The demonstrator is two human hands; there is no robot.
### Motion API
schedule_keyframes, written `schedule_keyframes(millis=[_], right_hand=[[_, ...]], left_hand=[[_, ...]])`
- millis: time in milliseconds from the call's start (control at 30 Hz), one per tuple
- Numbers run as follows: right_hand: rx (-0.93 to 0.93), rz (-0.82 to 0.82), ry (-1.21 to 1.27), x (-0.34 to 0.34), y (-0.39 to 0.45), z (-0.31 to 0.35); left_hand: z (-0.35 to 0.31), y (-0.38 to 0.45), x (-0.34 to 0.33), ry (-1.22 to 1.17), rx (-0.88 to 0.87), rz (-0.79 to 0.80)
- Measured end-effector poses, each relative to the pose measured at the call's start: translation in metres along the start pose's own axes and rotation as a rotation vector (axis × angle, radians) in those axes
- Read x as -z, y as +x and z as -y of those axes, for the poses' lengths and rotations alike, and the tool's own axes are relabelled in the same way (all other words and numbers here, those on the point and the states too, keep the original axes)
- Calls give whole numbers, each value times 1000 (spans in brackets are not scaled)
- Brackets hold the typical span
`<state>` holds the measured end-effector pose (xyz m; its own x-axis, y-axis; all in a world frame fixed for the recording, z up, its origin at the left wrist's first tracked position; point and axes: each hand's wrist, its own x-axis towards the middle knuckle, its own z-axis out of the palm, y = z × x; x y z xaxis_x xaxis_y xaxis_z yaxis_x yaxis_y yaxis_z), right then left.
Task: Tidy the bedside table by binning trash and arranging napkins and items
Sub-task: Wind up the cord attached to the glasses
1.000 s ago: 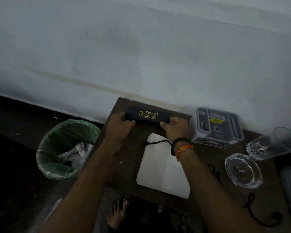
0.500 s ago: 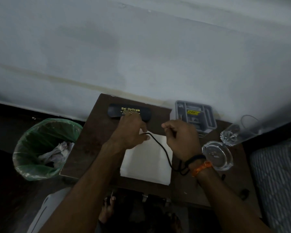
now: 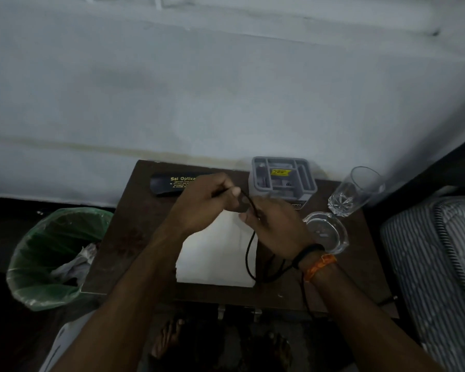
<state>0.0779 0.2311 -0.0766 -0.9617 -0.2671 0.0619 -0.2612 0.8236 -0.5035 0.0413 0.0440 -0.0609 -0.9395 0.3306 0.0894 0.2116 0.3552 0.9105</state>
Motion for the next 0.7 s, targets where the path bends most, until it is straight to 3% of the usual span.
schedule_keyframes(millis=[100,267,333,500,700], right_hand=[[-28,-41,107,9,1,-2],[-73,-268,199,20,8,-9],[-96,-305,202,21,11,-8],[-23,-65,235,12,10,8],[61,105,126,11,5,16]], left_hand=[[2,2,3,-298,86,26],[-2,7,6,-728,318,146],[-7,6,7,-944,309,225],[-15,5,0,-1206,134,268],[-15,8,-8,-1203,55,92]])
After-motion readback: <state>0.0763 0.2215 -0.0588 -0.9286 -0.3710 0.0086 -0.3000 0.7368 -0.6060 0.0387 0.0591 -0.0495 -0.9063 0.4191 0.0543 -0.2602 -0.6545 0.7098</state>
